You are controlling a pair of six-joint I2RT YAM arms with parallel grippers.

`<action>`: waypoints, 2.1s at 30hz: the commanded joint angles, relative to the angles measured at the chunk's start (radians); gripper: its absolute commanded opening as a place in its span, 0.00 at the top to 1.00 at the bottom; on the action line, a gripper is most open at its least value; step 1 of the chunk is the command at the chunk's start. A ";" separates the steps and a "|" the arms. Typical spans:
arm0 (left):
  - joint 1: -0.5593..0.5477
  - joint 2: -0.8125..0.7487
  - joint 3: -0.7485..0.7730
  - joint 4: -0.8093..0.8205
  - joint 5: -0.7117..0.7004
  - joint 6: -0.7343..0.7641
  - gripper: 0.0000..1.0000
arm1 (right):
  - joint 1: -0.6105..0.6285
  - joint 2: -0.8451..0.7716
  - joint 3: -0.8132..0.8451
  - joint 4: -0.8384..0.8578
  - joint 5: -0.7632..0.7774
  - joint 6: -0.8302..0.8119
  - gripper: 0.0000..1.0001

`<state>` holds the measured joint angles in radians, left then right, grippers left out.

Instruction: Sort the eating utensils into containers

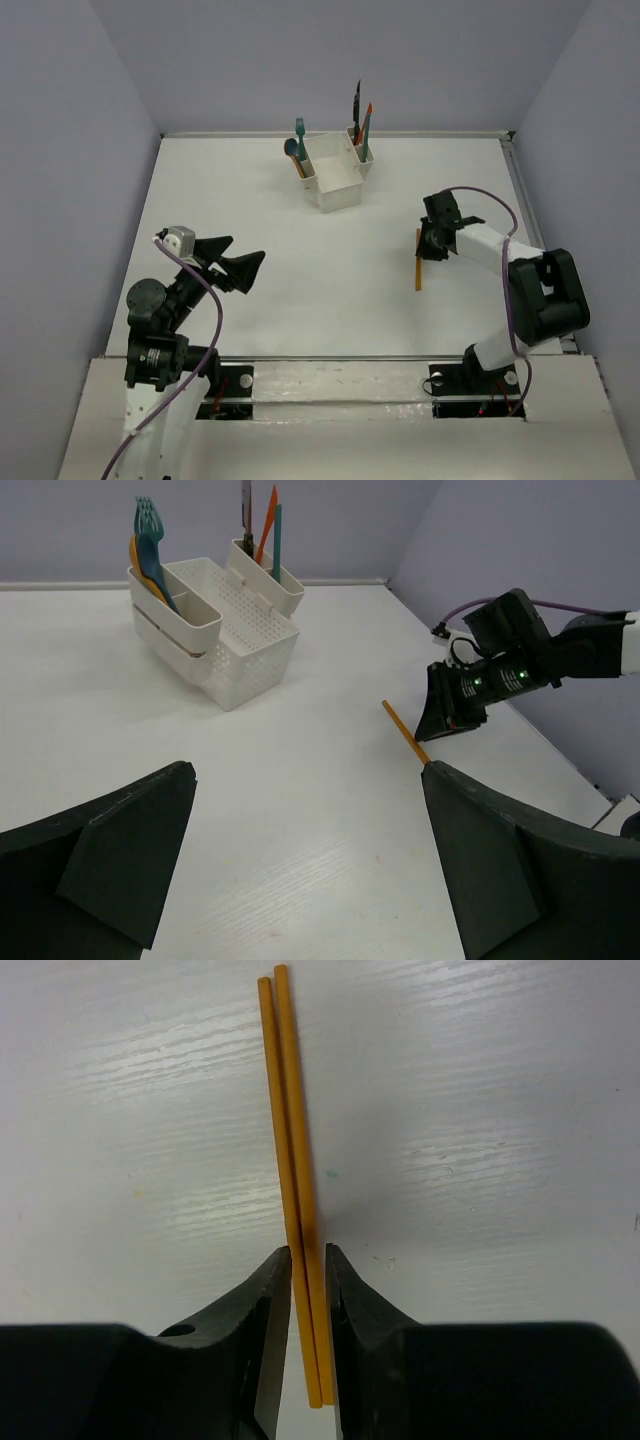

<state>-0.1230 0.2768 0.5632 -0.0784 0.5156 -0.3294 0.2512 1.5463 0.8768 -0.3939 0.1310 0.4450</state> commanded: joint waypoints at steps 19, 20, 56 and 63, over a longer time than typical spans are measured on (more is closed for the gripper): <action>-0.003 -0.028 -0.008 0.058 0.020 0.006 0.01 | -0.021 0.126 0.117 -0.086 0.045 -0.045 0.76; -0.003 -0.027 -0.008 0.060 0.023 0.006 0.01 | -0.021 0.130 0.122 -0.094 0.068 -0.046 0.76; -0.012 0.024 -0.008 0.063 0.029 -0.002 0.01 | -0.012 -0.201 0.203 0.461 0.052 -0.020 1.00; -0.012 0.035 -0.003 0.065 0.027 0.001 0.01 | 0.017 -0.025 0.295 0.820 0.009 -0.086 1.00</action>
<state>-0.1295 0.3019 0.5632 -0.0711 0.5243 -0.3302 0.2455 1.4300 1.0813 0.1223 0.1837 0.4065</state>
